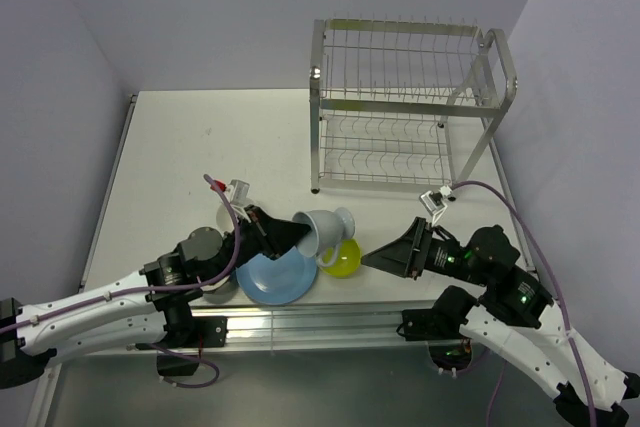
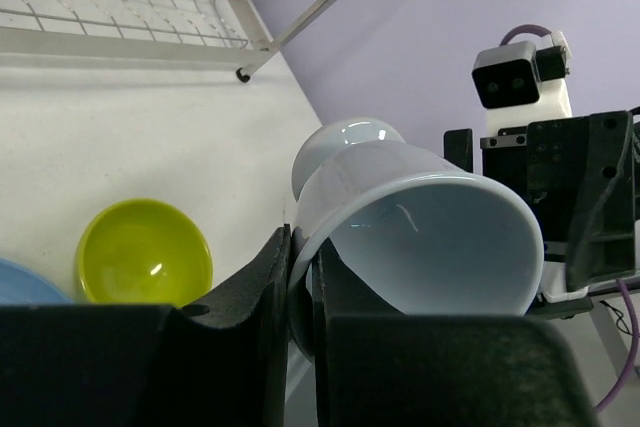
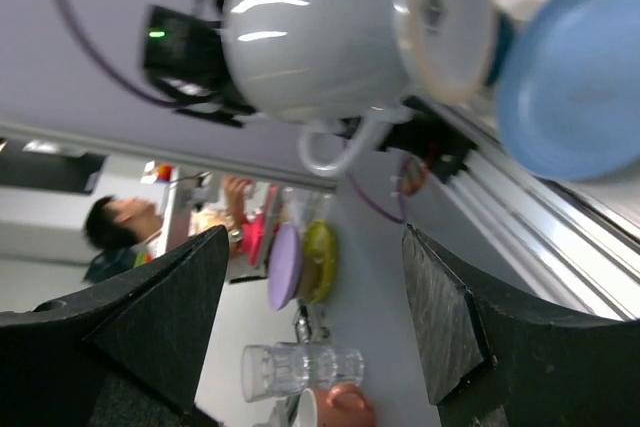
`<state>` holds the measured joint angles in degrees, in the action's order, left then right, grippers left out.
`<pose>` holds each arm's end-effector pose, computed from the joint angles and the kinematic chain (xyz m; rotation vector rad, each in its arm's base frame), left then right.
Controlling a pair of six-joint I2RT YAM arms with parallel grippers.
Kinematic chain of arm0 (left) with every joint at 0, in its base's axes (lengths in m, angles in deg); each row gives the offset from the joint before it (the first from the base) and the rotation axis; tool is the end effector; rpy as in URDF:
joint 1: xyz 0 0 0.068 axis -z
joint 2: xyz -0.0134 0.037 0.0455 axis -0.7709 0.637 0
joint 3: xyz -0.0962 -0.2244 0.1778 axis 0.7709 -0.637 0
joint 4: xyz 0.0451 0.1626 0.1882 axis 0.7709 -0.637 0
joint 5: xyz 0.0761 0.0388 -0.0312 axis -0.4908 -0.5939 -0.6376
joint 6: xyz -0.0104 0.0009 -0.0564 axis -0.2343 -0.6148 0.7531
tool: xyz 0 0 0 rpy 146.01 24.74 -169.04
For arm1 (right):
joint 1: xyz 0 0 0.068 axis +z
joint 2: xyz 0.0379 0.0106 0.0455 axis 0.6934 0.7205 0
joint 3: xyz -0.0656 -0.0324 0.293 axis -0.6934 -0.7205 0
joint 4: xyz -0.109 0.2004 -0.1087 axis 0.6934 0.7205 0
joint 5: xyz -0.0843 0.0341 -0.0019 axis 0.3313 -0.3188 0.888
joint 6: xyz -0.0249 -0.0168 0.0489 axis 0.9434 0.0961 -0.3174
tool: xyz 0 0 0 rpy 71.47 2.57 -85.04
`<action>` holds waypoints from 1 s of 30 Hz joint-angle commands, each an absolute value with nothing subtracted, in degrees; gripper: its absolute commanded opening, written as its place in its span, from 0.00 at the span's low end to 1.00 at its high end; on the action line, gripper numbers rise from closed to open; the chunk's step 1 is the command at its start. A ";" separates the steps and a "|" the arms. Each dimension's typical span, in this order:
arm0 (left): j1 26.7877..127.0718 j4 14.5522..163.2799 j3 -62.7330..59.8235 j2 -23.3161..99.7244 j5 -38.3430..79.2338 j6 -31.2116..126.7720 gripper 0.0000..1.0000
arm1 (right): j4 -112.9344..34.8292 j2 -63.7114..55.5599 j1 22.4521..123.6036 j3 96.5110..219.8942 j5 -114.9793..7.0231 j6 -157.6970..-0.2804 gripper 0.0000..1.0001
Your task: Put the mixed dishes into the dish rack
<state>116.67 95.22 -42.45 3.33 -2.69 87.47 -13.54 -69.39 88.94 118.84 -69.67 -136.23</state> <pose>0.0708 -0.1349 0.3235 0.0052 1.7706 -1.3578 0.0222 0.0450 0.3212 -0.0383 1.9994 1.6874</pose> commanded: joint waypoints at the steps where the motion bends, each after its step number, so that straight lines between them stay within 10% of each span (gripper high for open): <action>1: 116.61 113.69 -44.09 0.42 -1.88 88.32 0.00 | -31.81 -69.08 89.34 116.68 -77.00 -140.46 0.77; 30: 117.05 139.81 -48.58 7.09 4.98 88.23 0.00 | -56.17 -64.15 90.04 107.18 -75.43 -150.75 0.57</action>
<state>116.69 129.14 -49.92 7.05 3.96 86.90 -51.70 -64.53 89.16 107.52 -75.83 -149.89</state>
